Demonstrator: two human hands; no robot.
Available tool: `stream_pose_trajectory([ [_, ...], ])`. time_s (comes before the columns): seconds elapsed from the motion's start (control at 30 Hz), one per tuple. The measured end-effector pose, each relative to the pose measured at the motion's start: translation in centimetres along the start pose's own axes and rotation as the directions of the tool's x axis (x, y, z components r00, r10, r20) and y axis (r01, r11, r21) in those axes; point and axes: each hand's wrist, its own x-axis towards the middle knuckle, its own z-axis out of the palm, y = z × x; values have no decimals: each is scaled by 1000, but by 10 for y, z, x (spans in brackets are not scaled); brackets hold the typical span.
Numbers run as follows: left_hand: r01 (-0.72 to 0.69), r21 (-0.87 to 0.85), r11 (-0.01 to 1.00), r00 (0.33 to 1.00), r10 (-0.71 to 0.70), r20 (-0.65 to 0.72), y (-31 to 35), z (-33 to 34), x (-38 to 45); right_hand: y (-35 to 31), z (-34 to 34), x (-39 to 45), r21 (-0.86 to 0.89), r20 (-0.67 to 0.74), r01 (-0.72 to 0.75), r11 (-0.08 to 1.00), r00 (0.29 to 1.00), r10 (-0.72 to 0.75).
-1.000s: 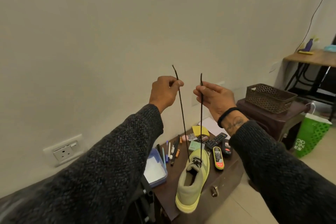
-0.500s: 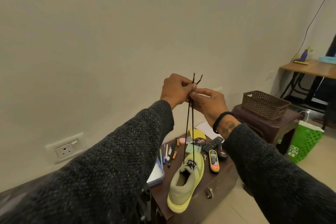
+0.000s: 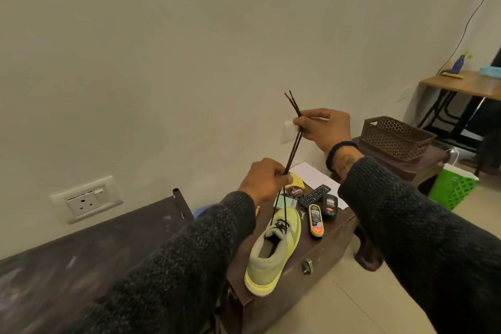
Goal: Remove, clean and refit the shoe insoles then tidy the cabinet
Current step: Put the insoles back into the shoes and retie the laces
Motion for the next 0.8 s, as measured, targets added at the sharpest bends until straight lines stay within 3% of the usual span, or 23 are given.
stream_pose_trajectory([
  [0.07, -36, 72, 997, 997, 41, -69, -2, -5, 1, 22, -8, 14, -298, -46, 17, 954, 998, -32],
  [0.13, -90, 118, 989, 989, 102, -105, -2, -8, 3, 52, -13, 17, -450, -27, -43, 892, 999, 35],
  [0.23, -160, 185, 970, 975, 184, -125, -1, -5, 7, 93, -8, 1, -517, 85, -121, 847, 978, 192],
  [0.33, -173, 127, 977, 975, 188, -122, -2, 4, 14, 113, -1, -22, -501, 302, -127, 856, 902, 310],
  [0.47, -4, -123, 992, 985, -18, -173, -10, 11, 20, 118, 1, -38, -229, 588, -431, 873, 653, 477],
  [0.6, 201, -353, 914, 944, -277, -180, -30, 17, 26, 130, -11, -33, -198, 677, -581, 790, 501, 538],
  [0.7, 344, -547, 763, 867, -482, -127, -45, 22, 24, 132, -17, -30, -165, 685, -646, 746, 469, 558],
  [0.8, 456, -629, 630, 800, -600, -21, -59, 33, 11, 129, -20, -31, -222, 645, -537, 814, 545, 535],
])
